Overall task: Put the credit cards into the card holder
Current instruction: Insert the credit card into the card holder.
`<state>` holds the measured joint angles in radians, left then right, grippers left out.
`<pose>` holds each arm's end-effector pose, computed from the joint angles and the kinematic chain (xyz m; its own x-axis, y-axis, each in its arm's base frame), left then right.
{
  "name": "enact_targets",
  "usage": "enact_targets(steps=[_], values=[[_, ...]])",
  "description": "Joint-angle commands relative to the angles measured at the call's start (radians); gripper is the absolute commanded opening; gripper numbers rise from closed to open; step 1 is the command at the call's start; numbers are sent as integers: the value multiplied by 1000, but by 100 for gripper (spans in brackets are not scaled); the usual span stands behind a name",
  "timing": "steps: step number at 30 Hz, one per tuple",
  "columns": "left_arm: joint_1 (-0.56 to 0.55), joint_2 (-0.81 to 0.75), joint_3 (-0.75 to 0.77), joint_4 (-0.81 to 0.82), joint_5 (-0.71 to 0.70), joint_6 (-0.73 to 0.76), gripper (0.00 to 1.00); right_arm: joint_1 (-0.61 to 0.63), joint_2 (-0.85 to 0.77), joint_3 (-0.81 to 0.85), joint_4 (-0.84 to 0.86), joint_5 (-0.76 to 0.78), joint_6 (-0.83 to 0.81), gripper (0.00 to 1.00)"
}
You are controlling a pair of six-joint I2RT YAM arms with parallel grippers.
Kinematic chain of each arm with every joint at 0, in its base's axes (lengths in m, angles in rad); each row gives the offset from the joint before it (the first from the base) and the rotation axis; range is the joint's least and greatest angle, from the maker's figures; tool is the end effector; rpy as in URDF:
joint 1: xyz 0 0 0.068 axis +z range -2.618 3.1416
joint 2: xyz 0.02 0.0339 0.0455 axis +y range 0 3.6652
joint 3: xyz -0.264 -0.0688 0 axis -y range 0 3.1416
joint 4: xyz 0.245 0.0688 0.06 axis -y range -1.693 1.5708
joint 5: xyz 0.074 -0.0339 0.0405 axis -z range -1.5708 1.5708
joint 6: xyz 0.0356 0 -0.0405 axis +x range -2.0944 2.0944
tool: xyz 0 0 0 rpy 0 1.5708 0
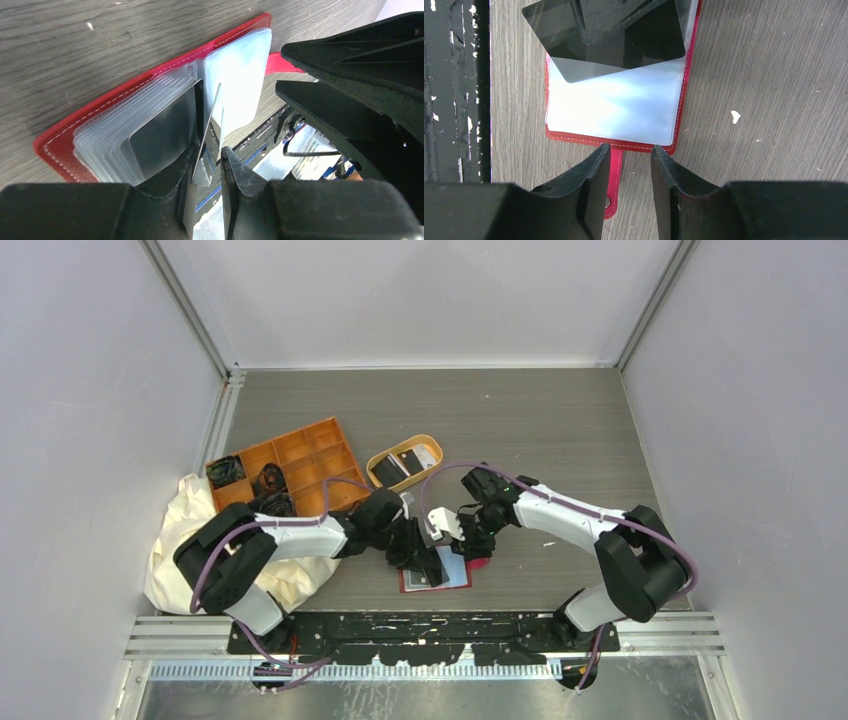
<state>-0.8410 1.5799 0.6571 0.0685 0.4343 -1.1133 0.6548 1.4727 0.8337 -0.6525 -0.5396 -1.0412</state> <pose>0.1808 -0.2246 0.1382 -0.9940 -0.1096 -0.0054 -0.0710 0.6804 -0.7294 0.1914 0.1701 0.1778 0.1627 -0.8085 -0.5655 -0.9787 -0.2050 0.0116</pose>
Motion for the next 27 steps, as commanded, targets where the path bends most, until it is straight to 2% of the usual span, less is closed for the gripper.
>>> enact_targets(steps=[1, 14, 22, 27], values=[[17, -48, -25, -30, 6, 14, 24, 10, 1, 27, 13, -2, 0, 41], [31, -62, -69, 26, 5, -26, 18, 13, 4, 28, 10, 4, -1, 40], [36, -37, -89, 94, 24, -36, 0, 16, 3, 31, 7, 4, -1, 40], [54, 13, -64, 102, 100, -16, 0, 17, 3, 33, 5, 7, -2, 40]])
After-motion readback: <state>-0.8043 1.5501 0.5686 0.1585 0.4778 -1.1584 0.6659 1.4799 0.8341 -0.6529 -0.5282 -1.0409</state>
